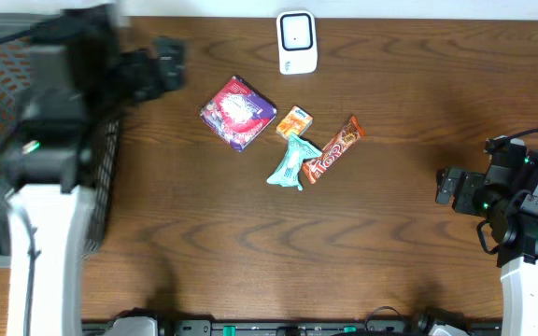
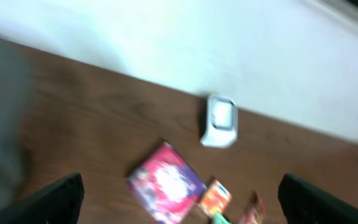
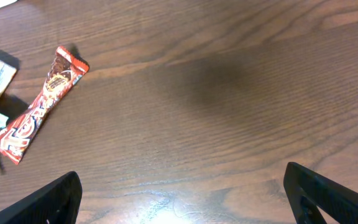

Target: Scan the item barcode

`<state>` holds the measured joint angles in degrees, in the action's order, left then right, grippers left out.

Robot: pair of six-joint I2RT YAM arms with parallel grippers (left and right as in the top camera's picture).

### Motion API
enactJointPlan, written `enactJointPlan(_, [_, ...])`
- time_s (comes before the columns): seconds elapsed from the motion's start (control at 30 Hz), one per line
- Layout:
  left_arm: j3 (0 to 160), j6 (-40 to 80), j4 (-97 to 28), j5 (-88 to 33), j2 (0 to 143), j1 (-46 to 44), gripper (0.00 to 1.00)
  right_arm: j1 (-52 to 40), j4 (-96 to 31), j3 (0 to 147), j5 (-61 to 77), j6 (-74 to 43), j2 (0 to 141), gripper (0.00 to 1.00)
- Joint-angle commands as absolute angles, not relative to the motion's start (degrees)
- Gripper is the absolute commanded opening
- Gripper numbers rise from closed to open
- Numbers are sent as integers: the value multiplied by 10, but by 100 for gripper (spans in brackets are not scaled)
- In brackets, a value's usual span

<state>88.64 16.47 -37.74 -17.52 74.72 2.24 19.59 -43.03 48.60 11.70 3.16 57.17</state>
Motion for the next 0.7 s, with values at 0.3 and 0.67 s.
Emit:
enactJointPlan(0.3, [889, 164, -442, -94, 719, 180, 99, 198, -431, 495, 114, 26, 571, 99])
enactJointPlan(0.67, [889, 168, -446, -94, 722, 226, 98, 198, -436, 495, 102, 35, 569, 99])
